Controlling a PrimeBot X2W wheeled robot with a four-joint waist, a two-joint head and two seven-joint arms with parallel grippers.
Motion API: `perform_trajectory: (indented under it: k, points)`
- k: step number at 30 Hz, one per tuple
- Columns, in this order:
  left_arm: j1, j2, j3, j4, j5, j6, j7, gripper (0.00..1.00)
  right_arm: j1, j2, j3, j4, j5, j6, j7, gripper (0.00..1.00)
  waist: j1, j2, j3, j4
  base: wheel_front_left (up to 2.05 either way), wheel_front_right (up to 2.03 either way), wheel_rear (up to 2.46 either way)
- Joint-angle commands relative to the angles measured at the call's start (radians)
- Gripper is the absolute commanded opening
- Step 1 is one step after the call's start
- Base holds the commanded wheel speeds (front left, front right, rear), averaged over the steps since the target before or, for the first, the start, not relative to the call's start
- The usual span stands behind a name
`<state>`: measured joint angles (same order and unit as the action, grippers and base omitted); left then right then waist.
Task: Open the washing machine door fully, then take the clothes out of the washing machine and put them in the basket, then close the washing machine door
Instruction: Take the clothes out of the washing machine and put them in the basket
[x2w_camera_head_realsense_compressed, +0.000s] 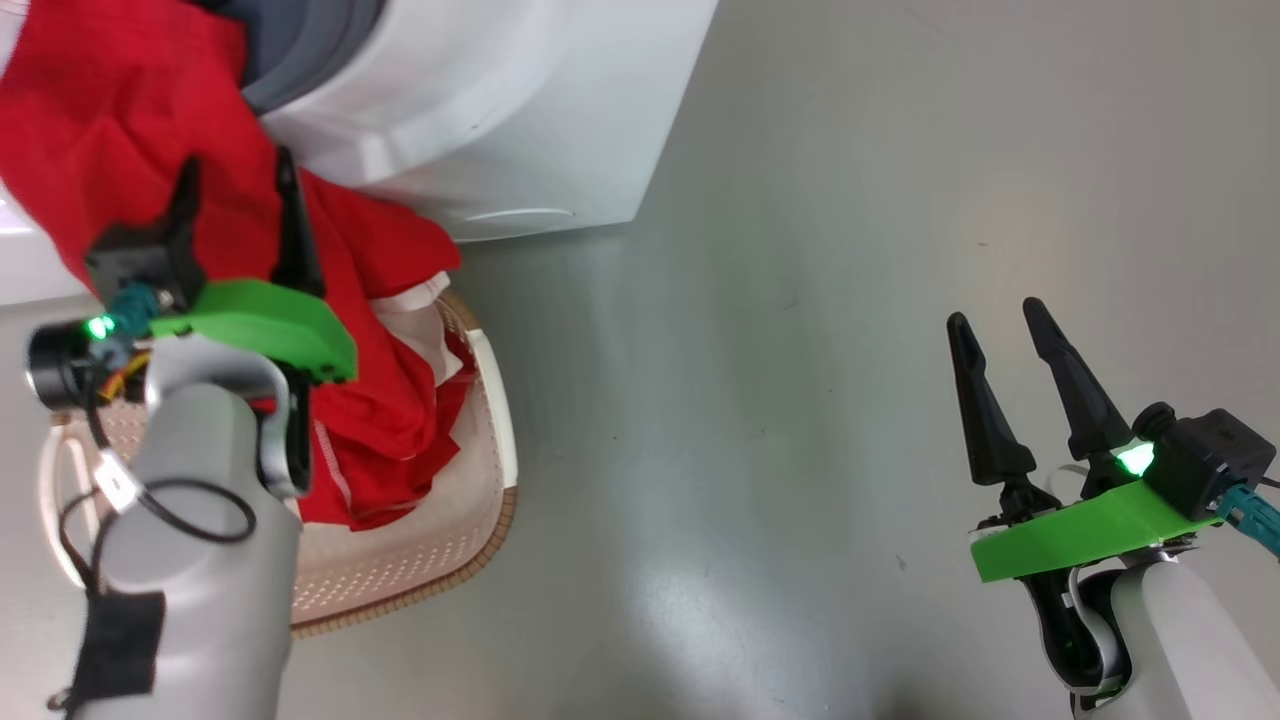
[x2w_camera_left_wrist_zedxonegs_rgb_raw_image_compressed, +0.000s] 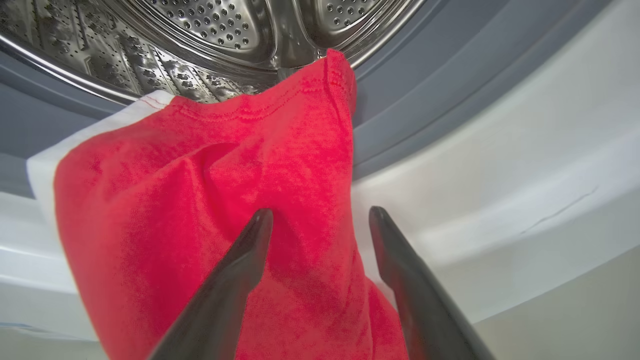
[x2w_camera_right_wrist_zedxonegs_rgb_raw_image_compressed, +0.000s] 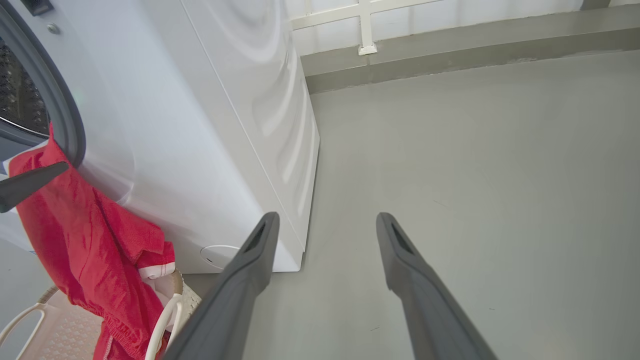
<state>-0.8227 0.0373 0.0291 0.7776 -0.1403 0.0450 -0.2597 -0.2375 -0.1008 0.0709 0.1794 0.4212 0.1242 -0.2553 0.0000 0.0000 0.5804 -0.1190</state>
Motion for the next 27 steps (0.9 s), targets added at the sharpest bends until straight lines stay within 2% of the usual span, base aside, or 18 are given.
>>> perform_trajectory:
  k: [1,9,10,11,16,22,27]
  points:
    - [-0.011,0.037,0.026,-0.009,0.008,0.012,-0.002,1.0,0.002,-0.003,0.017,-0.023,0.002,0.007,-0.006,1.0,0.0,0.0,0.011,-0.012,0.0,0.0,0.0]
    - [-0.087,0.058,0.055,0.092,0.018,0.031,-0.002,1.0,-0.003,0.005,0.012,-0.022,0.001,0.007,-0.006,1.0,0.0,0.0,0.02,-0.029,0.0,0.0,0.0]
    - [-0.09,0.059,0.058,0.097,0.019,0.032,-0.002,0.8,-0.003,0.006,0.012,-0.022,0.0,0.007,-0.006,1.0,0.0,0.0,0.02,-0.029,0.0,0.0,0.0]
    - [-0.093,0.06,0.061,0.101,0.019,0.033,-0.002,0.45,-0.003,0.007,0.011,-0.022,0.0,0.007,-0.006,1.0,0.0,0.0,0.02,-0.03,0.0,0.0,0.0]
    - [-0.093,0.059,0.07,0.096,0.025,0.03,-0.002,0.0,-0.004,0.008,0.005,-0.024,-0.001,0.007,-0.006,1.0,0.0,0.0,0.019,-0.025,0.0,0.0,0.0]
    - [-0.056,0.047,0.08,0.062,0.029,0.026,-0.002,0.0,-0.006,0.007,0.0,-0.023,-0.003,0.007,-0.006,1.0,0.0,0.0,0.014,-0.01,0.0,0.0,0.0]
    - [0.037,0.032,0.107,0.002,0.015,0.023,-0.002,0.0,0.0,0.009,0.0,-0.02,-0.004,0.007,-0.006,1.0,0.0,0.0,-0.001,0.004,0.0,0.0,0.0]
